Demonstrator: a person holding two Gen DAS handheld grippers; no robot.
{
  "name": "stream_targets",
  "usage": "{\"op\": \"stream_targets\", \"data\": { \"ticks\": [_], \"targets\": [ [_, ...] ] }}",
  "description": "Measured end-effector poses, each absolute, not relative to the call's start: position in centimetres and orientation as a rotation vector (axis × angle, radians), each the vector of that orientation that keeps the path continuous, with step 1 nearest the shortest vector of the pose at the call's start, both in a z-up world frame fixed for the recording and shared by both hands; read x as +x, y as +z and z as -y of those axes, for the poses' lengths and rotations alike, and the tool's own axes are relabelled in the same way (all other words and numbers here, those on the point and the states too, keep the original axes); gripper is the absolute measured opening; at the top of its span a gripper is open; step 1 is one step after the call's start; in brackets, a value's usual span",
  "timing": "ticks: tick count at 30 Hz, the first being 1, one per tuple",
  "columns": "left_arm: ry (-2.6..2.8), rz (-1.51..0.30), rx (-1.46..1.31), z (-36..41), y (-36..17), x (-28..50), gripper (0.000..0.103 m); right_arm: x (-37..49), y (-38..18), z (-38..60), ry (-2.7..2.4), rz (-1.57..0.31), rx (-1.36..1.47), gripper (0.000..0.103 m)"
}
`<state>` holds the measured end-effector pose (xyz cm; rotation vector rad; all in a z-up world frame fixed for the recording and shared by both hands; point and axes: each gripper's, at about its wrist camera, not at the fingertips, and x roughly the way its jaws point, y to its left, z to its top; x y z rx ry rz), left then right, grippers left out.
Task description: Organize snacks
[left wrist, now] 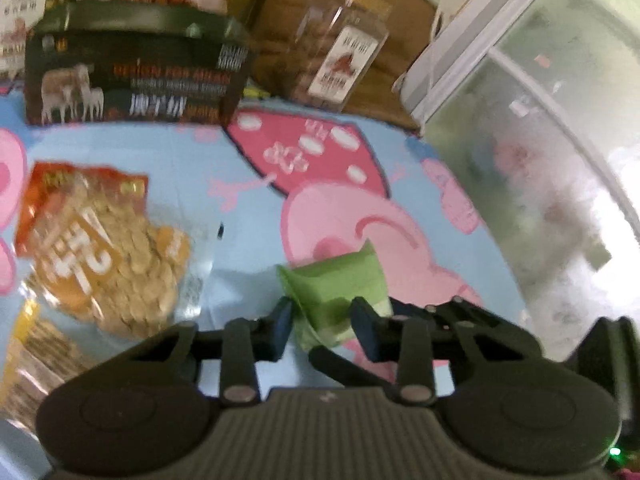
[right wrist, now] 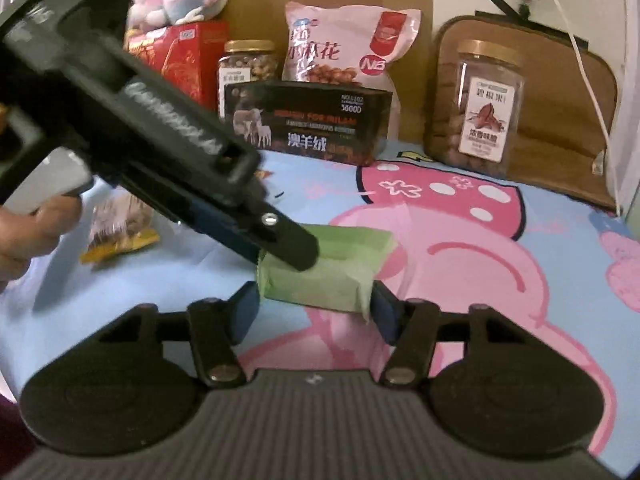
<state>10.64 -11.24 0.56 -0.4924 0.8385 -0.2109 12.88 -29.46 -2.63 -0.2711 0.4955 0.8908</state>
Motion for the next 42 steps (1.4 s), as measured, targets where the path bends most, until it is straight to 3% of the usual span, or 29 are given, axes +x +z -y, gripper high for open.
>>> {"op": "stream_targets", "data": {
  "ticks": [9, 20, 22, 24, 26, 31, 36, 38, 42],
  "targets": [
    [-0.137, -0.640, -0.436, 6.8, 6.5, 11.3, 0.031, 15.3, 2.4, 25.5, 0.924, -0.279, -0.273, 0.059],
    [0.040, -0.547, -0.461, -1.7, 8.8, 19.0, 0.031, 24.4, 5.2, 15.7, 0.994, -0.274, -0.194, 0.059],
    [0.077, -0.541, -0.465, -2.7, 8.3, 20.3, 0.033, 25.5, 4.9, 14.5, 0.983, -0.281, -0.177, 0.062],
    [0.120, -0.551, -0.478, -3.4, 7.7, 21.0, 0.035, 26.3, 4.4, 13.3, 0.947, -0.276, -0.194, 0.073],
    [0.106, -0.553, -0.499, -3.8, 7.4, 20.4, 0.035, 26.3, 4.0, 13.4, 0.888, -0.275, -0.197, 0.075],
    [0.030, -0.528, -0.513, -3.7, 7.1, 15.8, 0.035, 24.6, 3.8, 18.2, 0.920, -0.345, -0.048, 0.073],
    [0.002, -0.576, -0.560, -3.8, 4.4, 10.4, 0.035, 22.7, 0.9, 21.7, 1.026, -0.570, 0.046, 0.062],
    [-0.007, -0.630, -0.560, -3.6, 2.9, 9.1, 0.045, 21.8, -0.5, 22.8, 1.059, -0.675, 0.081, 0.061],
    [-0.009, -0.689, -0.558, -3.0, 0.4, 6.9, 0.047, 20.8, -2.0, 25.7, 1.012, -0.763, 0.228, 0.062]
  ]
}}
